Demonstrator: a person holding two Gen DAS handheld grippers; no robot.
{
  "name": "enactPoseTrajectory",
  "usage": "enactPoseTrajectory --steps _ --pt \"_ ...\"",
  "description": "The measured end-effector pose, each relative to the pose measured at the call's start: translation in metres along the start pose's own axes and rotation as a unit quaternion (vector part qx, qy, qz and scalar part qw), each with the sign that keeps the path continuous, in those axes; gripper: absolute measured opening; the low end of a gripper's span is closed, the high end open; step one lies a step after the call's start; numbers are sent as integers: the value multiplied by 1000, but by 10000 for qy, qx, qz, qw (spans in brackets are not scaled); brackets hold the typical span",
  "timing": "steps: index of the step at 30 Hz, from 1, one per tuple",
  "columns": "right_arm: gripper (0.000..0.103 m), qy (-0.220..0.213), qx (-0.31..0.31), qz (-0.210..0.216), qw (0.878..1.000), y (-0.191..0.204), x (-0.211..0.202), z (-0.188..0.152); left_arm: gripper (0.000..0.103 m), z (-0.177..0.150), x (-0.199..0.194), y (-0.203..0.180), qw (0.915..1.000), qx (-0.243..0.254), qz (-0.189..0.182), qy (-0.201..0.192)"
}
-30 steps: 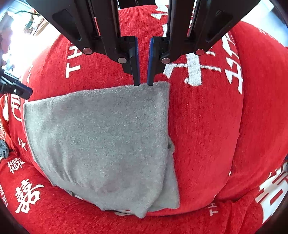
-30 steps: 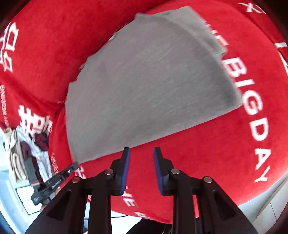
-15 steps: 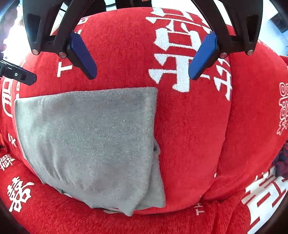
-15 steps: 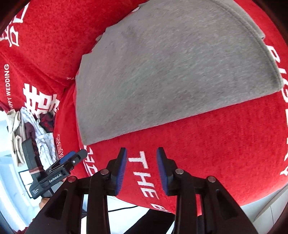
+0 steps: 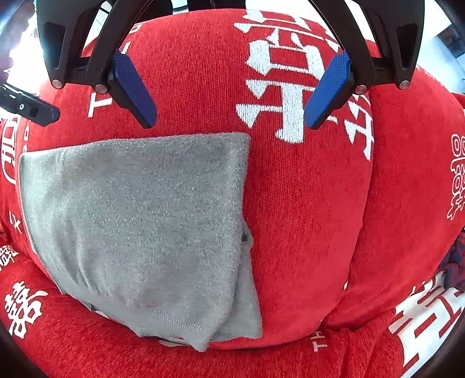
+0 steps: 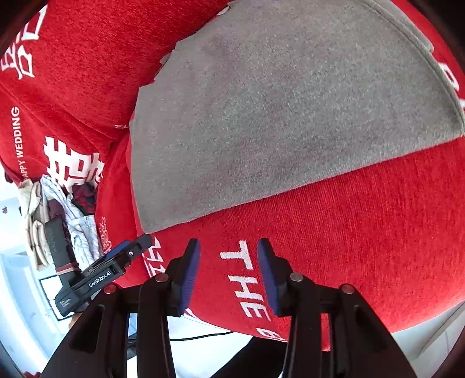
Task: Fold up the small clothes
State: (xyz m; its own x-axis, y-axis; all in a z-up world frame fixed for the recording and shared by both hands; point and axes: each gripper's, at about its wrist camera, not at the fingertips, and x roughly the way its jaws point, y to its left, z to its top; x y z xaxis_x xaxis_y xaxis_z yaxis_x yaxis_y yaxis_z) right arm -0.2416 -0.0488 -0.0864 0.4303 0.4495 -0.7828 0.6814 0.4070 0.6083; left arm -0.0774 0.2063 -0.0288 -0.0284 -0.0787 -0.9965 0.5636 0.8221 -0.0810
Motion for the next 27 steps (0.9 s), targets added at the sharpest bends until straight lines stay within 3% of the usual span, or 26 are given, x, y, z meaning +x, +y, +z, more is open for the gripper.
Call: enactPoseTrajectory --steps 5,11,15,23,27 --pt "45 -49 391 467 9981 -10 8 -3 102 7 -5 4 9996 -171 -181 -127" --pt "45 -50 727 957 9927 -13 26 -8 102 19 -9 26 9960 -447 -699 -331" --pt "50 -54 857 1174 9894 -9 42 -11 102 25 -12 35 9964 -411 -494 -550" --pt "50 -18 1016 1566 9824 13 77 -4 102 41 4 53 9912 -881 -924 -339" --pt "50 11 1046 1661 9806 24 89 -2 102 48 10 52 9921 -795 -911 -335"
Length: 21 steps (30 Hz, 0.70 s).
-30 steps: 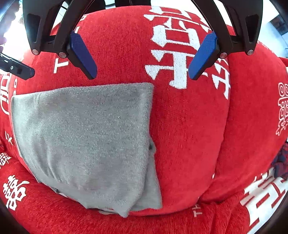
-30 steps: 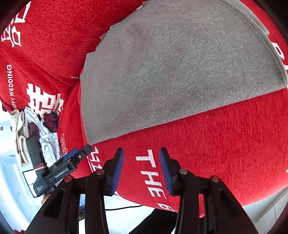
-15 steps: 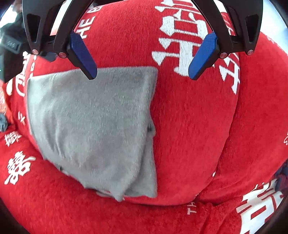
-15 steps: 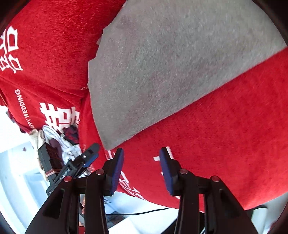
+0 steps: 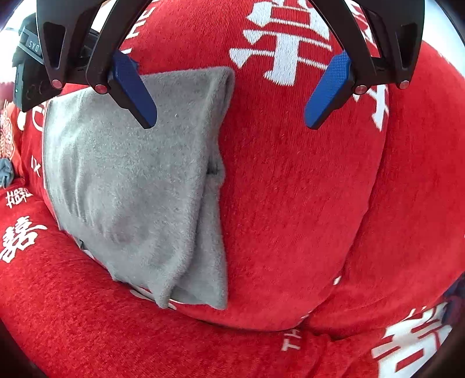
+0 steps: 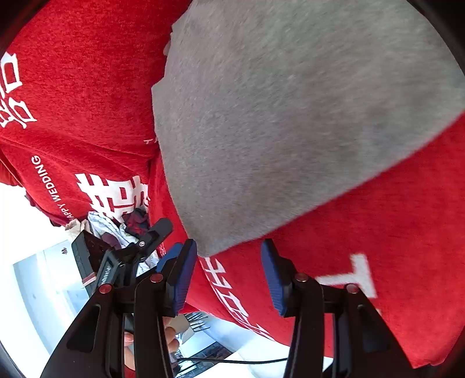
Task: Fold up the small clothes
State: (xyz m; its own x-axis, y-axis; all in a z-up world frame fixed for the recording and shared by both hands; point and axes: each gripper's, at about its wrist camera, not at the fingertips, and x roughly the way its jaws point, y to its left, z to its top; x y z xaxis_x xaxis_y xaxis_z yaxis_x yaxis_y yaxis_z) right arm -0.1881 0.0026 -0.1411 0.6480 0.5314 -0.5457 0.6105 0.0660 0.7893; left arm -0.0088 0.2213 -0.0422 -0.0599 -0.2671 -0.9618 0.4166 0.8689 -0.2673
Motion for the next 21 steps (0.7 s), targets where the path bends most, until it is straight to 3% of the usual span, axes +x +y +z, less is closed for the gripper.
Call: enactPoseTrajectory --steps 6,14,19,20,21 --pt "51 60 109 123 9998 5 18 1 102 7 2 4 10000 49 2 -14" --pt "53 -163 368 373 9985 9 30 7 102 16 -1 28 9938 -393 -1041 70" --pt "52 -269 743 722 9943 4 38 13 102 25 4 34 9845 -562 -1651 207" --pt "44 -260 828 805 9930 3 40 14 102 27 7 34 9825 -591 -1752 244" --pt "17 -238 911 916 9913 3 42 15 102 29 8 34 9803 -618 -1858 274"
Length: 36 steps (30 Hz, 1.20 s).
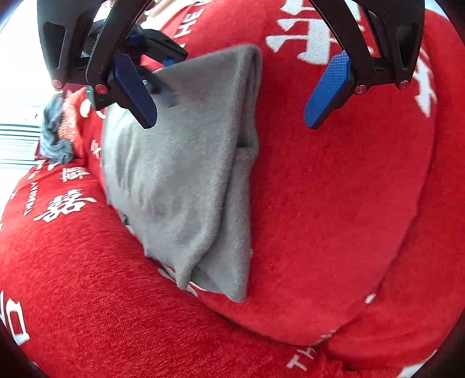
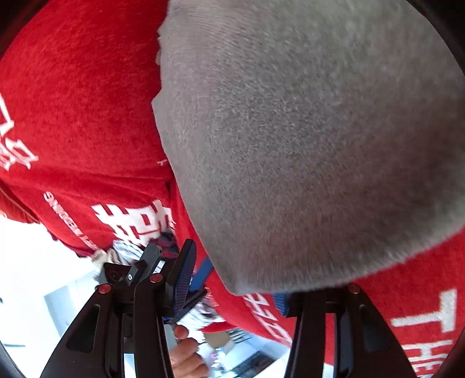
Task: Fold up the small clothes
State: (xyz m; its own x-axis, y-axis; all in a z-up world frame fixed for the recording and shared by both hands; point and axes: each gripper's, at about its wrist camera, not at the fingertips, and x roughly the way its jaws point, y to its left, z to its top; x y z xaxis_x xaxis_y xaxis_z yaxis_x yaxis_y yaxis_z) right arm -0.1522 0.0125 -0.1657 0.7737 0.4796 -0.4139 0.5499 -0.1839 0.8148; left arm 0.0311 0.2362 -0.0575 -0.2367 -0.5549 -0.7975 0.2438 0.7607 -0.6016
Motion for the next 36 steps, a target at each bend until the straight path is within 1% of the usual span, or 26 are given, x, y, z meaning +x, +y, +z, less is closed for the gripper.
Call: enactPoseTrajectory --steps 1,4,6,8,10,13,15,17,19,21,22,24,25,26,27,28,29,30,32,33,34,35,36 --pt "8 41 29 136 9999 1 0 1 102 1 1 0 10000 -15 -87 31" --pt "8 55 -129 582 9982 15 -9 3 102 11 7 0 9988 -107 -465 138" --pt "8 82 -425 721 9965 33 -18 5 102 21 14 -2 9961 -206 -827 239" --pt "8 108 -783 745 9941 52 -25 5 102 34 22 -7 9917 -251 -1210 361" --pt "8 120 -1007 734 9921 65 -30 6 102 46 32 -15 9889 -232 -1405 426" --pt "8 155 -1238 682 9898 75 -33 7 102 59 42 -32 9857 -92 -1598 527" --pt "8 181 -1293 619 9895 77 -30 6 102 66 48 -50 9843 116 -1662 589" --pt "8 228 -1319 544 9895 74 -28 5 102 70 55 -66 9852 304 -1562 635" --pt "8 283 -1336 466 9895 70 -27 2 102 71 61 -79 9871 499 -1363 678" --pt "8 371 -1352 313 9896 66 -25 -2 101 70 68 -86 9896 658 -1055 718" --pt "8 441 -1362 181 9895 63 -27 -3 101 69 72 -90 9904 704 -943 724" --pt "12 650 -1433 -182 9874 59 -27 -6 101 67 77 -91 9914 760 -755 753" --pt "14 812 -1591 -651 9818 58 -27 -11 101 65 79 -90 9914 782 -694 784" --pt "20 931 -1736 -984 9755 58 -28 -14 101 64 81 -91 9918 815 -570 807" --pt "30 1052 -1897 -1310 9674 57 -30 -18 101 62 82 -91 9919 869 -433 818" --pt "37 1165 -2097 -1643 9568 58 -36 -22 101 60 85 -93 9917 931 -307 826" --pt "49 1181 -2229 -1797 9508 59 -43 -24 101 59 87 -94 9914 989 -204 834" --pt "50 1114 -2402 -1940 9446 63 -55 -25 101 58 88 -95 9909 1049 -124 829" --pt "50 824 -2655 -2103 9373 73 -76 -20 101 56 88 -99 9898 1183 36 789" --pt "43 633 -2762 -2169 9342 78 -85 -16 96 56 89 -102 9892 1244 140 757" --pt "35 333 -2931 -2285 9278 84 -98 -7 85 54 89 -105 9882 1331 303 699" --pt "16 154 -3028 -2426 9215 87 -104 1 78 53 91 -109 9854 1462 570 657" --pt "9 -29 -3121 -2636 9127 91 -108 9 60 51 93 -112 9822 1569 823 624"
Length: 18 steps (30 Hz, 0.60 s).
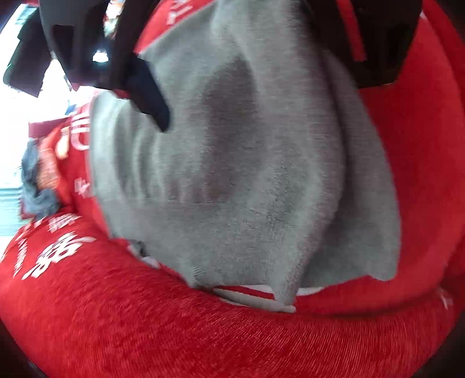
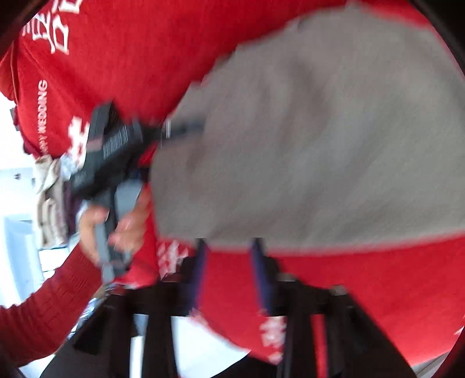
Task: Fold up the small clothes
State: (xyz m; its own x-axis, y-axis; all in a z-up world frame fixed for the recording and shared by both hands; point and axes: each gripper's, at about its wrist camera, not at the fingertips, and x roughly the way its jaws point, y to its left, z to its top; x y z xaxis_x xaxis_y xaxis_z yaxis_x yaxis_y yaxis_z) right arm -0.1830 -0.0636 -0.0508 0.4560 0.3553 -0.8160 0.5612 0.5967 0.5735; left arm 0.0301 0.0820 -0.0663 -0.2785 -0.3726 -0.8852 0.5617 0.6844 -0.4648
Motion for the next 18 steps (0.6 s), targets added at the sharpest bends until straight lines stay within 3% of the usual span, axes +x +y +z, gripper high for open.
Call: enactPoseTrajectory --steps 1,2,3,5,13,18 --pt "9 -133 -96 -367 9992 -7 -1 10 43 2 2 -4 9998 52 202 -8" --pt "9 -162 -128 -545 9983 -13 1 16 41 1 1 -5 9993 124 352 -19" --pt "9 -149 -128 -641 9978 -19 5 22 29 1 -1 -5 9993 127 327 -86" --pt "8 79 -9 -778 9969 -37 23 28 19 -1 -11 2 9990 148 367 -204" --pt "5 73 525 26 9986 -67 11 18 16 -5 -52 -32 9958 196 -7 -891" --pt "7 -196 779 367 9961 -86 -20 19 16 2 -73 -97 9910 740 -117 -1107"
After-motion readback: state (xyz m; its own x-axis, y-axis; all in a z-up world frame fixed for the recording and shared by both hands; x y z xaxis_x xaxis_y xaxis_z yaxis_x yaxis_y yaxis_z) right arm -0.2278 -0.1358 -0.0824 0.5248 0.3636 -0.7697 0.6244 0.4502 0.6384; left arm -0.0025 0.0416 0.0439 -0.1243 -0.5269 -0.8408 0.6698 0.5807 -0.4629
